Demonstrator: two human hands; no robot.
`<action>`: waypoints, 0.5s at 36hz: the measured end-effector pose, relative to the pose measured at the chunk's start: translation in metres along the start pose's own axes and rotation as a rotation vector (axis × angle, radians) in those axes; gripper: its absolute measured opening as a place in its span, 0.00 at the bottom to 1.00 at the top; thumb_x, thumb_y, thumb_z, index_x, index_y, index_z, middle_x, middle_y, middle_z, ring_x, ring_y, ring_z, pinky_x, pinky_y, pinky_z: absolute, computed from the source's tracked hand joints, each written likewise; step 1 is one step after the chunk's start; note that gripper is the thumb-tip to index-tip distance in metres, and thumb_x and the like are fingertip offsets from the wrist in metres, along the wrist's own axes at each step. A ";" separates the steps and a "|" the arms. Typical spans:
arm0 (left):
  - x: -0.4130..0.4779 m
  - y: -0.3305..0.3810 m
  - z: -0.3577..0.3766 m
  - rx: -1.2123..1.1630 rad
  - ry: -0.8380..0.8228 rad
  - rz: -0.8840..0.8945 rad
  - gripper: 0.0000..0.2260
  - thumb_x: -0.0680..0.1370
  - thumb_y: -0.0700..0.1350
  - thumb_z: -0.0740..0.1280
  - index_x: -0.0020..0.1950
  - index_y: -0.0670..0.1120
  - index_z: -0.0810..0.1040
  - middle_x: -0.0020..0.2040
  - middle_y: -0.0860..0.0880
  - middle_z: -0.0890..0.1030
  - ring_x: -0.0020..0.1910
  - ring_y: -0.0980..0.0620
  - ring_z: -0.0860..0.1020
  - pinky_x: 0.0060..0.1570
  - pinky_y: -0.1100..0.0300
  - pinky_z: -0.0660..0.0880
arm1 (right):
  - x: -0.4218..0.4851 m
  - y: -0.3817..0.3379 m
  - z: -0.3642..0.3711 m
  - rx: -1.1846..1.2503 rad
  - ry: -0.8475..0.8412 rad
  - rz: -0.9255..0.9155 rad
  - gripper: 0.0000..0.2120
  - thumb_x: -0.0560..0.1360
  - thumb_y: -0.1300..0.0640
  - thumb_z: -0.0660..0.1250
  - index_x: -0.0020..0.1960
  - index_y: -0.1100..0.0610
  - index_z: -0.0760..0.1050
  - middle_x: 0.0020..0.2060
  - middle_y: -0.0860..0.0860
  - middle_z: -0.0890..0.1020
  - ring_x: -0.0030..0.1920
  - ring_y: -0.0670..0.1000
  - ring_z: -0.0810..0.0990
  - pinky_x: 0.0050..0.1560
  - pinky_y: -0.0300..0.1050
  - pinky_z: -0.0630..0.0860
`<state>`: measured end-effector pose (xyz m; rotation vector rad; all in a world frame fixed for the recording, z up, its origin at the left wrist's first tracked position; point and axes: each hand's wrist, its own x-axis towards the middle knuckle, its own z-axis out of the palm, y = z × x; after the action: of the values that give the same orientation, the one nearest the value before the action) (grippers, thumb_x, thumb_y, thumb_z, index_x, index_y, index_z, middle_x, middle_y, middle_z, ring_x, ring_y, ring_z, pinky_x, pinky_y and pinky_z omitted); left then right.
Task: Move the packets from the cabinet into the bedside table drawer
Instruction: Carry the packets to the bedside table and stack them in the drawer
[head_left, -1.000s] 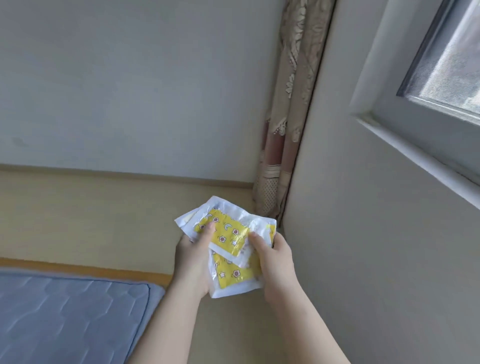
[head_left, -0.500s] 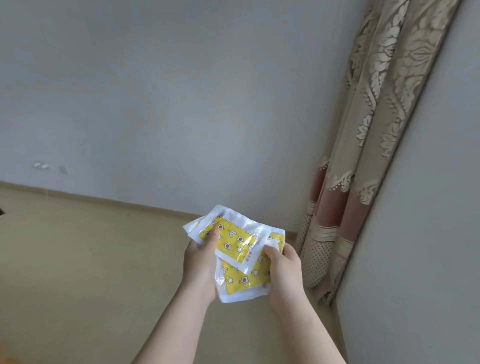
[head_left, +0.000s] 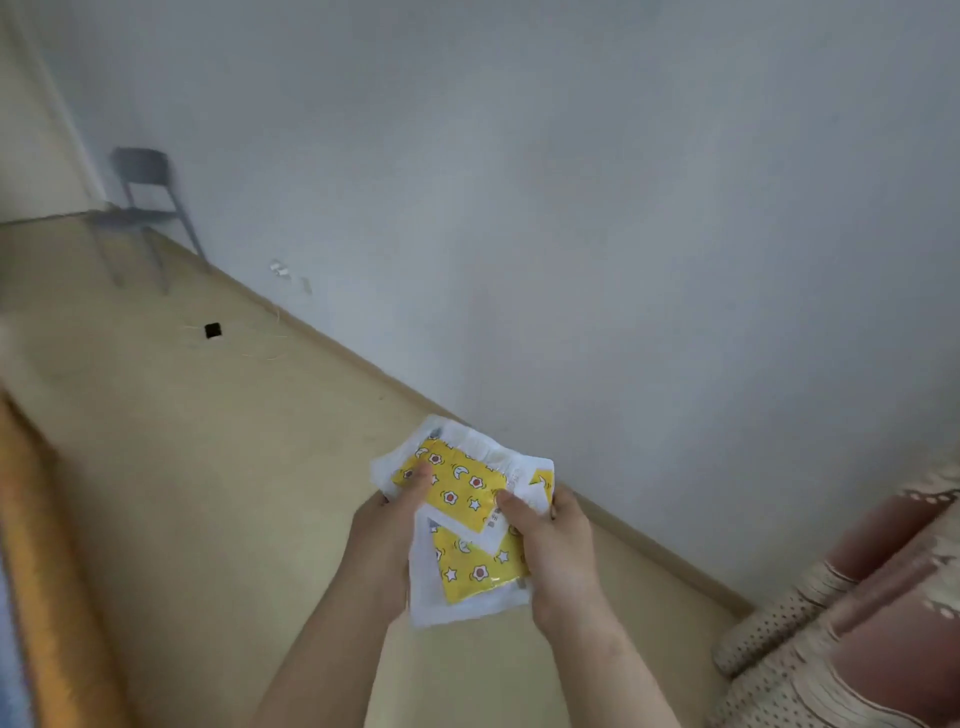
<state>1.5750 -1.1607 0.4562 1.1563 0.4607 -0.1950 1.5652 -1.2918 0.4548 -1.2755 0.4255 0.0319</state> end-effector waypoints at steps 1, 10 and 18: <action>0.013 0.004 -0.002 -0.004 0.019 -0.004 0.14 0.77 0.49 0.66 0.56 0.40 0.79 0.50 0.40 0.83 0.49 0.39 0.82 0.49 0.45 0.78 | 0.015 -0.001 0.008 -0.009 -0.011 0.008 0.05 0.73 0.64 0.69 0.48 0.57 0.75 0.40 0.52 0.84 0.34 0.49 0.83 0.30 0.41 0.78; 0.147 0.075 -0.016 -0.048 0.137 0.096 0.09 0.76 0.43 0.68 0.54 0.42 0.78 0.51 0.40 0.83 0.49 0.40 0.81 0.50 0.42 0.78 | 0.152 -0.021 0.107 -0.062 -0.114 -0.008 0.03 0.75 0.62 0.68 0.44 0.55 0.76 0.37 0.50 0.84 0.35 0.50 0.84 0.34 0.45 0.80; 0.267 0.173 -0.028 -0.112 0.222 0.254 0.06 0.78 0.44 0.66 0.52 0.44 0.79 0.48 0.43 0.83 0.47 0.42 0.82 0.46 0.49 0.79 | 0.265 -0.068 0.220 -0.105 -0.223 -0.045 0.06 0.74 0.59 0.69 0.49 0.56 0.75 0.40 0.52 0.84 0.35 0.48 0.84 0.32 0.42 0.79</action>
<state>1.8715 -1.0433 0.4729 1.1193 0.5081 0.1791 1.8911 -1.1637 0.4806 -1.3675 0.2053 0.1586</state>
